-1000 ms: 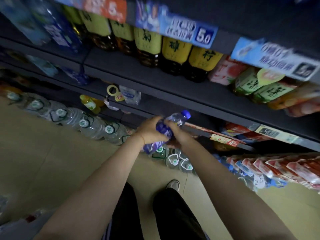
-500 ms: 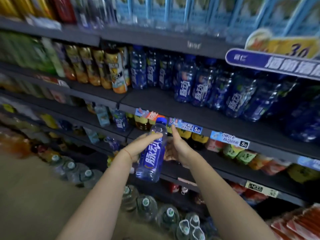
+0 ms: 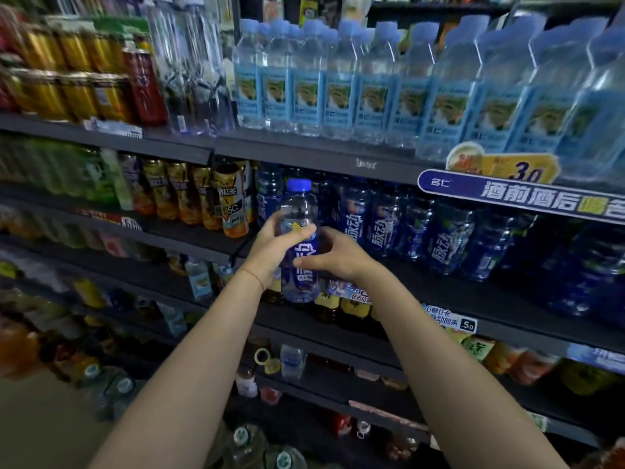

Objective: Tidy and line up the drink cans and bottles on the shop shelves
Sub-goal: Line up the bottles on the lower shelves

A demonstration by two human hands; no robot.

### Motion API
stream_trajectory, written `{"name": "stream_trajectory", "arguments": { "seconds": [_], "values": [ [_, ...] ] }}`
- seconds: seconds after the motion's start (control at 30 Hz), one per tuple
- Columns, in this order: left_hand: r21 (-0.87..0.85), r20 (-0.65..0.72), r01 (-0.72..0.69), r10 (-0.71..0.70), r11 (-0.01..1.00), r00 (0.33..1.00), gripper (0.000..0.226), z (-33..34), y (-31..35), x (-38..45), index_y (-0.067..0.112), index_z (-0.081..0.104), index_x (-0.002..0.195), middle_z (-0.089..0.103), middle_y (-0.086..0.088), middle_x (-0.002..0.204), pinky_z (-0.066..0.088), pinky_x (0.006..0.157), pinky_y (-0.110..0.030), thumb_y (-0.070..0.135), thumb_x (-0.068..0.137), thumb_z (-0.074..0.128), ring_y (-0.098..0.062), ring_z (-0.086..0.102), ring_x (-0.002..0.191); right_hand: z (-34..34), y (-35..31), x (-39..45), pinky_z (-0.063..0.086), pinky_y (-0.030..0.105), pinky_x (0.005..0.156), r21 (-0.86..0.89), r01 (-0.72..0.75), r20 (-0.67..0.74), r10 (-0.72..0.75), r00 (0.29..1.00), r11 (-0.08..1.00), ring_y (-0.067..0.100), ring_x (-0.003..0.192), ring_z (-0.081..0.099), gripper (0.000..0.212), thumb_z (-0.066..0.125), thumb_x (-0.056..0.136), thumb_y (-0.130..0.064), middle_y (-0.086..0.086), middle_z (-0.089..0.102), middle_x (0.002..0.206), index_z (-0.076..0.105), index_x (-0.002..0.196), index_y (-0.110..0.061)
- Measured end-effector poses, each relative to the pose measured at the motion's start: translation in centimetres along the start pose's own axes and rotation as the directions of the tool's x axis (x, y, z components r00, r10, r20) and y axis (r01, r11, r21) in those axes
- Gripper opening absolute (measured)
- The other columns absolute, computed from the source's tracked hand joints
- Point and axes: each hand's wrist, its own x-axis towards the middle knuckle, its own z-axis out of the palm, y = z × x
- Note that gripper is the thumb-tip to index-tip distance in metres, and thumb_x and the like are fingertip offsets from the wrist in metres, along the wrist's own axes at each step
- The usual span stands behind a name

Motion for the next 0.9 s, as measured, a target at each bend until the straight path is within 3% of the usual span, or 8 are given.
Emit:
{"name": "stream_trajectory", "arguments": {
  "seconds": [0.13,0.23,0.4,0.53,0.63,0.7,0.77,0.9],
  "values": [
    [0.060,0.093,-0.049,0.043,0.997,0.995,0.061,0.7,-0.3,3.1,0.031,0.061,0.121,0.070,0.001,0.119,0.046,0.106,-0.046,0.035,0.065,0.086,-0.021,0.064,0.115,-0.9,0.1,1.4,0.054,0.029,0.085,-0.053,0.107,-0.202,-0.115,0.973,0.993,0.012,0.099,0.065,0.066,0.089,0.066,-0.031,-0.006,0.069,0.112,0.060,0.124,-0.020],
    [0.326,0.048,0.008,-0.025,0.945,0.999,0.075,0.6,-1.4,5.4,0.033,0.053,0.126,0.061,0.006,0.129,0.044,0.107,-0.040,0.052,0.062,0.086,-0.015,0.056,0.121,-1.0,0.9,3.1,0.048,0.021,0.070,-0.088,0.077,-0.317,-0.101,0.943,0.993,0.011,0.093,0.063,0.059,0.083,0.071,-0.022,-0.006,0.067,0.107,0.057,0.123,-0.019],
    [0.412,0.065,0.071,-0.107,0.908,0.992,0.056,0.2,-3.7,8.2,0.025,0.055,0.128,0.064,0.002,0.121,0.060,0.070,-0.028,0.036,0.079,0.079,-0.017,0.063,0.107,0.5,2.7,6.3,0.048,0.027,0.074,-0.115,-0.050,-0.371,0.004,0.929,0.992,0.017,0.095,0.061,0.060,0.077,0.076,-0.024,-0.002,0.064,0.108,0.048,0.128,-0.016],
    [0.438,0.057,0.044,-0.076,0.898,0.995,0.044,-0.1,-4.5,10.8,0.024,0.060,0.122,0.066,-0.001,0.118,0.061,0.081,-0.041,0.035,0.083,0.076,-0.020,0.064,0.106,1.6,2.9,8.1,0.044,0.025,0.073,-0.023,-0.063,-0.451,0.046,0.891,0.998,0.016,0.092,0.059,0.060,0.074,0.084,-0.020,-0.001,0.059,0.109,0.037,0.130,-0.014],
    [0.480,0.043,0.019,-0.045,0.877,0.998,0.040,-0.3,-5.0,12.6,0.025,0.061,0.118,0.067,0.002,0.116,0.055,0.093,-0.042,0.040,0.083,0.074,-0.018,0.063,0.107,2.5,3.4,8.8,0.035,0.016,0.068,-0.046,-0.038,-0.553,0.006,0.833,0.998,0.016,0.093,0.053,0.049,0.074,0.084,-0.014,0.008,0.050,0.119,0.042,0.121,-0.005],
    [0.507,0.037,0.006,-0.028,0.862,0.999,0.041,-0.1,-5.0,13.6,0.023,0.061,0.119,0.066,0.000,0.118,0.050,0.095,-0.035,0.040,0.084,0.072,-0.019,0.061,0.107,3.2,4.1,8.9,0.031,0.018,0.061,-0.151,-0.056,-0.539,-0.035,0.842,0.987,0.015,0.083,0.048,0.031,0.068,0.086,-0.008,0.012,0.051,0.115,0.049,0.110,-0.003],
    [0.511,0.032,-0.006,-0.012,0.859,0.999,0.043,0.5,-5.1,14.1,0.019,0.060,0.120,0.065,0.000,0.117,0.047,0.092,-0.030,0.038,0.084,0.073,-0.017,0.060,0.105,3.7,4.7,8.8,0.032,0.021,0.063,-0.238,-0.072,-0.474,-0.051,0.879,0.969,0.020,0.082,0.052,0.022,0.061,0.087,-0.004,0.014,0.052,0.114,0.056,0.108,-0.003],
    [0.380,0.028,0.063,-0.079,0.923,0.996,0.049,1.6,-5.6,14.4,0.009,0.052,0.123,0.061,0.000,0.110,0.048,0.094,-0.031,0.028,0.084,0.075,-0.018,0.060,0.103,4.1,5.2,8.7,0.049,0.034,0.072,-0.303,-0.094,-0.454,-0.057,0.889,0.948,0.032,0.102,0.060,0.049,0.058,0.089,-0.007,0.013,0.046,0.131,0.051,0.137,-0.011]
  ]
}}
